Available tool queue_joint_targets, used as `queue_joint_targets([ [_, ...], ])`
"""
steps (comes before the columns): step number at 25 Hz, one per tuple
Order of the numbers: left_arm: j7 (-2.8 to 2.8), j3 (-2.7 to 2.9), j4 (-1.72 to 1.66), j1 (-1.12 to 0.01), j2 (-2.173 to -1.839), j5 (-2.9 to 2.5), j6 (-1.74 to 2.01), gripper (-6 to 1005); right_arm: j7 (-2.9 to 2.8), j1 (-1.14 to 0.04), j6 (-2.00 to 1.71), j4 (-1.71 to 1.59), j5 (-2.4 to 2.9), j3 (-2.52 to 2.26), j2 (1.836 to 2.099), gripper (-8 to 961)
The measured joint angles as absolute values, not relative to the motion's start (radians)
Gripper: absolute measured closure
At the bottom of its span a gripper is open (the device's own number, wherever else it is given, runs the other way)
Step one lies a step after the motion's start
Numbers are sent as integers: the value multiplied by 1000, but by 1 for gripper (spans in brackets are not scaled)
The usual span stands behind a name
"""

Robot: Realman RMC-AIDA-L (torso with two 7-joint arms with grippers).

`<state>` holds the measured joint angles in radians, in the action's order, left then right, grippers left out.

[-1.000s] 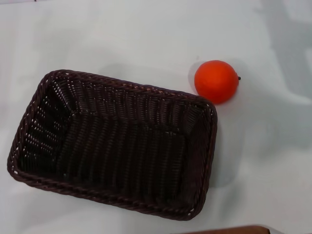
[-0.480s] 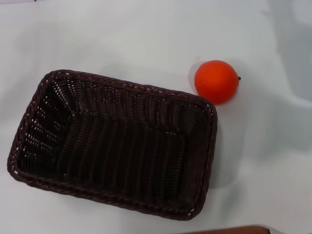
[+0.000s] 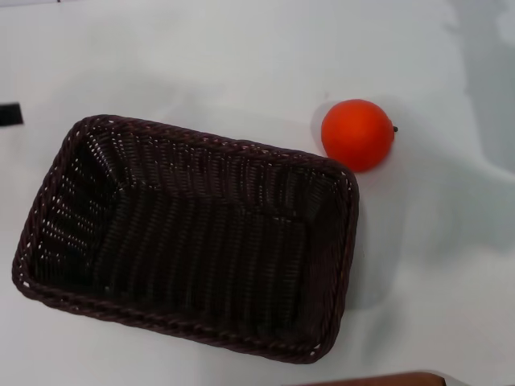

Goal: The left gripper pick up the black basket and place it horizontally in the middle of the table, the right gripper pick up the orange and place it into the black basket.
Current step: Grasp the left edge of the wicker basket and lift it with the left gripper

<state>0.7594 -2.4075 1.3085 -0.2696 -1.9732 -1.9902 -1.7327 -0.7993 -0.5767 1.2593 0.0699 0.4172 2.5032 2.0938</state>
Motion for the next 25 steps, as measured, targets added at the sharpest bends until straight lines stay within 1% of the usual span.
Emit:
queue_joint_targets([
  [7, 676, -2401, 1450, -335, -2039, -2205, -1823, 83, -799, -573, 1232, 70, 417, 2511, 2093, 237],
  [14, 650, -2358, 1466, -384, -2081, -2362, -1836, 85, -799, -565, 1224, 69, 417, 2520, 2092, 237],
  [17, 646, -2349, 1468, -404, -2108, -2443, -1833, 86, -800, -561, 1224, 69, 417, 2520, 2092, 237],
  [19, 647, -2346, 1468, -412, -2120, -2472, -1830, 88, -800, -558, 1224, 69, 417, 2520, 2092, 237],
  [25, 644, -2310, 1447, -420, -2140, -2519, -1805, 91, -802, -557, 1216, 69, 417, 2520, 2092, 237],
])
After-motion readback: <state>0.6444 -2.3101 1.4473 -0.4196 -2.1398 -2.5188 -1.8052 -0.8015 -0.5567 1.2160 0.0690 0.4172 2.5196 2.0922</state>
